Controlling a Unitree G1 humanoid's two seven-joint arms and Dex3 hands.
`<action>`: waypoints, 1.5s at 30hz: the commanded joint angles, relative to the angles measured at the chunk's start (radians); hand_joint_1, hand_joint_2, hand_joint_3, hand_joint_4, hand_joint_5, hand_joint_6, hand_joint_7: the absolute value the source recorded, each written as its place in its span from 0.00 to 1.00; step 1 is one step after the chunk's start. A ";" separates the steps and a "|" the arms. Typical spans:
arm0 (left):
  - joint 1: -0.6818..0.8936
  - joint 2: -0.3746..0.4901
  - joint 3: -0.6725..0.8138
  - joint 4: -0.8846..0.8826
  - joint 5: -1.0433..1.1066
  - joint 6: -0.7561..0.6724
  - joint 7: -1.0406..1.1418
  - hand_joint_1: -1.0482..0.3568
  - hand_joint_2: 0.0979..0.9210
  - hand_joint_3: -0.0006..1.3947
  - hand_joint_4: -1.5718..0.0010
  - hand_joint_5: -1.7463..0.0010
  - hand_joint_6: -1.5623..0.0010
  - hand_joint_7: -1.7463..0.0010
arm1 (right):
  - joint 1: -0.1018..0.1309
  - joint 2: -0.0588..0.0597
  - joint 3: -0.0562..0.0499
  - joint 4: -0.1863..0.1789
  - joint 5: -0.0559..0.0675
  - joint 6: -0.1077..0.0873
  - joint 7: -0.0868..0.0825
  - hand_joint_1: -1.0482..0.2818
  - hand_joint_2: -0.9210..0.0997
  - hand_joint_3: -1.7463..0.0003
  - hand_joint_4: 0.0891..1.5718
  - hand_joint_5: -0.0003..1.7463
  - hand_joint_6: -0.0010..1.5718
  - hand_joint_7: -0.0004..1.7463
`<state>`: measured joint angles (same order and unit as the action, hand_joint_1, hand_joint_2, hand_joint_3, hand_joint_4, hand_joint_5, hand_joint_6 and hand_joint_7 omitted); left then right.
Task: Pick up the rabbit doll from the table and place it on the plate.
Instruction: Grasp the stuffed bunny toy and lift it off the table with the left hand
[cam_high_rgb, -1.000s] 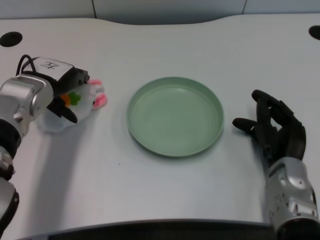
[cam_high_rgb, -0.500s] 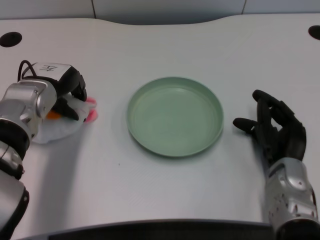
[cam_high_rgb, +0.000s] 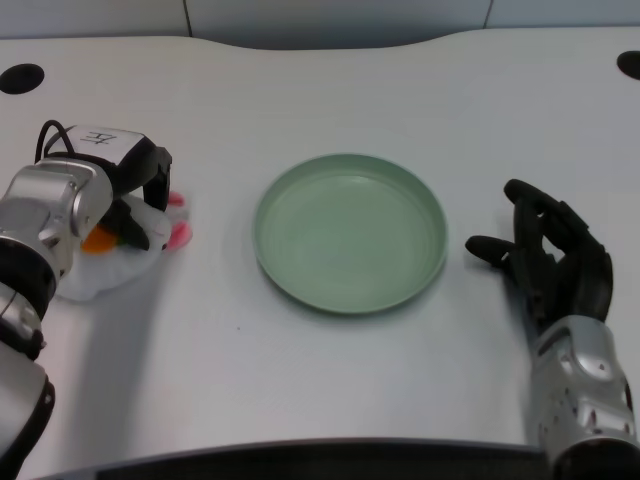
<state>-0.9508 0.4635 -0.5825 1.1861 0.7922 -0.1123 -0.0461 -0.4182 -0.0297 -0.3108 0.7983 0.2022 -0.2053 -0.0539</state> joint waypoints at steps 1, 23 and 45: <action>-0.002 0.005 -0.002 0.003 -0.003 0.009 -0.012 0.49 0.84 0.00 0.54 0.43 0.57 0.50 | 0.012 0.002 -0.001 -0.005 0.010 0.001 0.005 0.57 0.00 0.83 0.44 0.58 0.46 0.26; 0.007 0.010 0.009 -0.024 -0.024 0.046 -0.096 0.37 0.84 0.00 0.70 0.82 0.60 1.00 | 0.007 -0.002 -0.004 -0.002 0.014 0.004 0.014 0.56 0.00 0.84 0.44 0.58 0.45 0.26; 0.079 0.028 0.034 -0.069 -0.059 0.098 -0.112 0.34 0.84 0.00 0.77 0.91 0.69 1.00 | 0.004 -0.012 -0.004 0.012 0.010 -0.004 0.015 0.56 0.00 0.84 0.42 0.57 0.45 0.27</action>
<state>-0.8924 0.4784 -0.5509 1.1246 0.7378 -0.0197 -0.1626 -0.4166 -0.0427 -0.3125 0.8075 0.2041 -0.2075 -0.0382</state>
